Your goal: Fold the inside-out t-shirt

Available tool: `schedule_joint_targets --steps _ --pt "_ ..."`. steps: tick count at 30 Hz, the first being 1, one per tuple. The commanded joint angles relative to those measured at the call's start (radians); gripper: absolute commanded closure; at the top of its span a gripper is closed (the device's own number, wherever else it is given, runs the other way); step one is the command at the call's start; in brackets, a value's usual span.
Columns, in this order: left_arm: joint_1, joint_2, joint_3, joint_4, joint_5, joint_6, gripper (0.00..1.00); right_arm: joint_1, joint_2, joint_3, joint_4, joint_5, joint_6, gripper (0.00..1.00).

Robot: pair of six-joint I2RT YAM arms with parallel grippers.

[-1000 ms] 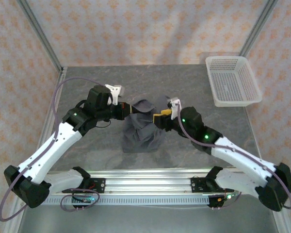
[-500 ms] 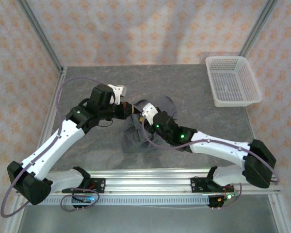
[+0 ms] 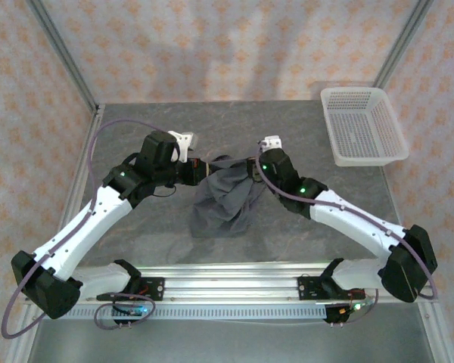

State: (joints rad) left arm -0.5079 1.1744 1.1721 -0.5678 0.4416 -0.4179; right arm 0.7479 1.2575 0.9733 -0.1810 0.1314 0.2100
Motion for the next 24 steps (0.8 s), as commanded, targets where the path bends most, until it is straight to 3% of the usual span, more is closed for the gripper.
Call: schedule_joint_targets --steps 1,2,6,9,12,15,18,20,24 --pt "0.006 -0.007 0.018 0.013 -0.004 0.019 1.0 -0.001 -0.004 0.005 -0.023 -0.253 0.287 0.85" --pt "0.007 -0.005 0.017 -0.003 -0.034 0.019 1.0 -0.003 -0.022 -0.019 0.043 -0.307 0.318 1.0" --pt "0.028 0.066 0.02 -0.141 -0.278 -0.01 1.0 -0.027 -0.105 -0.15 0.452 -0.581 0.453 1.0" --pt "0.084 0.165 -0.047 -0.071 -0.25 -0.032 1.0 -0.038 -0.105 -0.186 0.695 -0.759 0.54 1.0" --pt "0.106 0.24 -0.096 0.054 -0.216 -0.06 0.98 -0.047 -0.105 -0.208 0.798 -0.779 0.597 1.0" --pt "0.126 0.296 -0.106 0.098 -0.273 -0.068 0.82 -0.079 -0.113 -0.25 0.901 -0.754 0.673 1.0" --pt "0.171 0.292 -0.124 0.137 -0.199 -0.064 0.63 -0.12 -0.124 -0.275 0.902 -0.741 0.701 1.0" --pt "0.174 0.215 -0.134 0.148 -0.151 -0.026 0.45 -0.137 -0.135 -0.268 0.822 -0.743 0.662 1.0" --pt "0.168 0.038 -0.129 0.133 -0.028 0.113 0.34 -0.152 -0.131 -0.238 0.715 -0.776 0.584 1.0"
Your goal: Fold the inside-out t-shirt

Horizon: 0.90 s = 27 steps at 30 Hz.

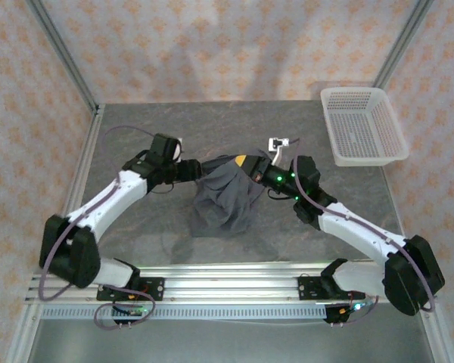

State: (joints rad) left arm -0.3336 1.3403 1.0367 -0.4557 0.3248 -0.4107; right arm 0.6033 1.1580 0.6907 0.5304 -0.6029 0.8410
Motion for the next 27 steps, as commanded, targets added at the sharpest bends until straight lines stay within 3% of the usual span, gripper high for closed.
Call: schedule_joint_targets --steps 1,5,15,16,21,26,27 --pt "-0.012 -0.169 0.009 0.013 0.116 0.133 0.3 -0.011 -0.026 0.052 -0.016 -0.048 -0.057 1.0" --pt "-0.06 -0.226 0.046 -0.039 0.126 0.166 0.25 -0.014 -0.001 0.073 -0.038 -0.095 -0.085 1.0" --pt "-0.148 -0.084 0.079 -0.005 0.229 0.283 0.25 -0.014 -0.002 0.127 -0.117 -0.161 -0.143 1.0" --pt "-0.152 -0.091 0.059 0.017 0.208 0.281 0.25 -0.014 -0.003 0.13 -0.121 -0.162 -0.143 1.0" --pt "-0.152 -0.078 0.025 0.012 -0.121 0.216 0.25 -0.013 0.002 0.135 -0.094 -0.209 -0.122 1.0" --pt "-0.151 -0.045 0.055 0.043 -0.141 0.196 0.25 -0.011 -0.004 0.135 -0.091 -0.281 -0.124 1.0" --pt "-0.153 -0.038 0.066 0.043 -0.122 0.202 0.3 -0.011 -0.008 0.132 -0.095 -0.284 -0.128 1.0"
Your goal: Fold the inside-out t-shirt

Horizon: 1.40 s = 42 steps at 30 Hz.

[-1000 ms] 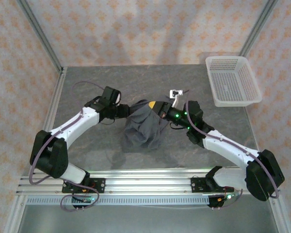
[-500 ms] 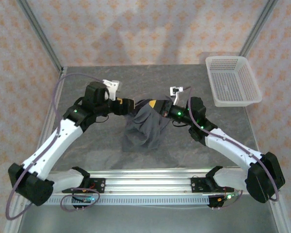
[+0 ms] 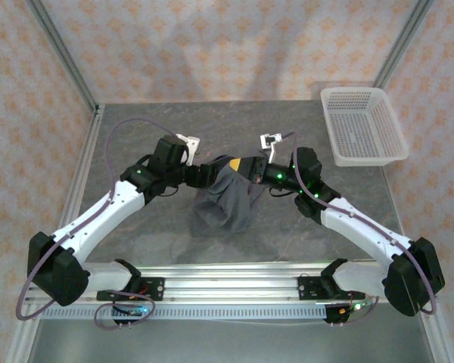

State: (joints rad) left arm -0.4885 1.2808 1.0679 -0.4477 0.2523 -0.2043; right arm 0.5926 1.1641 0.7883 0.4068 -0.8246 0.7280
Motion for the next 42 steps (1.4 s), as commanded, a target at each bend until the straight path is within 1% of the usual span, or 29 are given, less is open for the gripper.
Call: schedule_joint_targets --steps 1,2,3,4,5,6,7,8,9,10,11,13,15,17,19,20,21,22,25,28,30,31,32,33,36,37,38,39,42 --pt "0.003 0.032 0.048 0.036 -0.02 0.003 0.38 -0.001 -0.02 0.031 0.015 -0.052 -0.026 1.0" --pt "0.003 0.037 0.055 0.042 0.012 0.003 0.54 -0.001 -0.028 0.022 -0.008 -0.028 -0.045 1.0" --pt "0.003 0.038 0.065 0.046 0.045 0.0 0.88 0.0 -0.035 0.009 -0.027 0.0 -0.061 1.0" --pt "0.007 0.035 0.08 0.048 0.097 -0.021 1.0 -0.001 -0.046 -0.006 -0.069 0.045 -0.092 1.0" --pt "0.022 0.023 0.095 0.062 0.177 -0.06 1.0 -0.002 -0.058 -0.019 -0.151 0.114 -0.139 0.97" --pt "0.035 0.011 0.113 0.083 0.252 -0.109 1.0 -0.001 -0.069 -0.029 -0.245 0.198 -0.202 0.92" --pt "0.046 0.0 0.14 0.102 0.326 -0.172 1.0 -0.001 -0.077 -0.035 -0.354 0.316 -0.251 0.84" --pt "0.047 -0.003 0.169 0.108 0.367 -0.216 1.0 -0.001 -0.084 -0.043 -0.437 0.415 -0.286 0.78" --pt "0.045 0.003 0.213 0.087 0.401 -0.244 1.0 -0.001 -0.085 -0.047 -0.496 0.474 -0.319 0.76" --pt "0.041 0.017 0.259 0.043 0.42 -0.253 1.0 0.0 -0.084 -0.043 -0.538 0.495 -0.345 0.7" --pt "0.038 0.028 0.291 -0.003 0.424 -0.25 1.0 0.0 -0.085 -0.033 -0.567 0.497 -0.356 0.67" --pt "0.034 0.049 0.325 -0.072 0.416 -0.237 1.0 0.01 -0.103 -0.012 -0.601 0.483 -0.379 0.64" --pt "0.034 0.059 0.315 -0.085 0.418 -0.228 1.0 0.033 -0.146 -0.011 -0.592 0.482 -0.429 0.62" --pt "0.034 0.069 0.305 -0.092 0.416 -0.229 1.0 0.068 -0.21 -0.029 -0.563 0.51 -0.488 0.58" --pt "0.033 0.074 0.298 -0.091 0.416 -0.237 1.0 0.108 -0.282 -0.055 -0.505 0.542 -0.553 0.48" --pt "0.032 0.075 0.295 -0.086 0.416 -0.239 1.0 0.131 -0.306 -0.065 -0.476 0.558 -0.583 0.37" --pt "0.03 0.077 0.293 -0.085 0.412 -0.242 1.0 0.157 -0.324 -0.069 -0.448 0.586 -0.621 0.31" --pt "0.029 0.077 0.293 -0.082 0.407 -0.244 1.0 0.186 -0.33 -0.063 -0.427 0.611 -0.66 0.29" --pt "0.027 0.089 0.309 -0.096 0.393 -0.252 1.0 0.256 -0.28 -0.017 -0.432 0.704 -0.772 0.29" --pt "0.027 0.115 0.349 -0.133 0.387 -0.255 1.0 0.314 -0.2 0.026 -0.45 0.762 -0.958 0.31" --pt "0.025 0.124 0.36 -0.135 0.395 -0.253 1.0 0.323 -0.148 0.057 -0.463 0.769 -1.08 0.33" --pt "0.025 0.126 0.36 -0.131 0.398 -0.252 1.0 0.323 -0.118 0.07 -0.446 0.833 -1.124 0.33" --pt "0.024 0.126 0.36 -0.129 0.396 -0.251 1.0 0.321 -0.089 0.076 -0.413 0.924 -1.136 0.33" --pt "0.022 0.127 0.36 -0.13 0.392 -0.25 1.0 0.315 -0.056 0.098 -0.406 0.98 -1.147 0.34" --pt "0.022 0.132 0.365 -0.148 0.382 -0.244 1.0 0.296 0.014 0.203 -0.498 0.874 -1.148 0.34" --pt "0.023 0.131 0.363 -0.152 0.377 -0.244 1.0 0.297 0.047 0.224 -0.508 0.809 -1.139 0.35" --pt "0.022 0.13 0.36 -0.152 0.369 -0.246 1.0 0.298 0.056 0.227 -0.502 0.76 -1.133 0.39" --pt "0.022 0.128 0.357 -0.152 0.355 -0.252 1.0 0.304 0.058 0.221 -0.479 0.717 -1.122 0.46" --pt "0.022 0.134 0.357 -0.149 0.333 -0.274 1.0 0.33 0.048 0.165 -0.342 0.614 -1.036 0.63"
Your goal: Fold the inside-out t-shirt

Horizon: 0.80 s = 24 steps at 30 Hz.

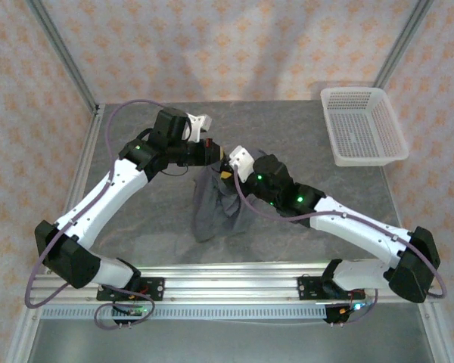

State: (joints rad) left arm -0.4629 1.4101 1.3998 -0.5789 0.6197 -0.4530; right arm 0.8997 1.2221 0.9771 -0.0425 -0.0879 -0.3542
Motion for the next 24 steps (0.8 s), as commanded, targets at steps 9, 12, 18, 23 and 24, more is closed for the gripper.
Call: schedule_joint_targets --steps 9,12,18,23,24 --pt "-0.003 0.009 0.038 -0.011 -0.028 -0.061 1.0 0.125 0.068 -0.106 0.33 0.161 0.129 0.49" --pt "-0.003 0.003 0.038 -0.022 -0.027 -0.051 1.0 0.125 0.109 -0.059 0.331 0.281 0.093 0.62" --pt "-0.003 -0.011 0.039 -0.045 -0.069 -0.03 1.0 0.107 0.131 -0.002 0.314 0.118 0.178 1.0" --pt "0.015 -0.04 0.052 -0.103 -0.161 0.049 0.76 0.017 0.084 0.002 0.327 -0.086 0.451 1.0" --pt "0.023 -0.066 0.042 -0.104 -0.188 0.065 0.6 -0.013 0.074 0.004 0.334 -0.131 0.523 1.0"
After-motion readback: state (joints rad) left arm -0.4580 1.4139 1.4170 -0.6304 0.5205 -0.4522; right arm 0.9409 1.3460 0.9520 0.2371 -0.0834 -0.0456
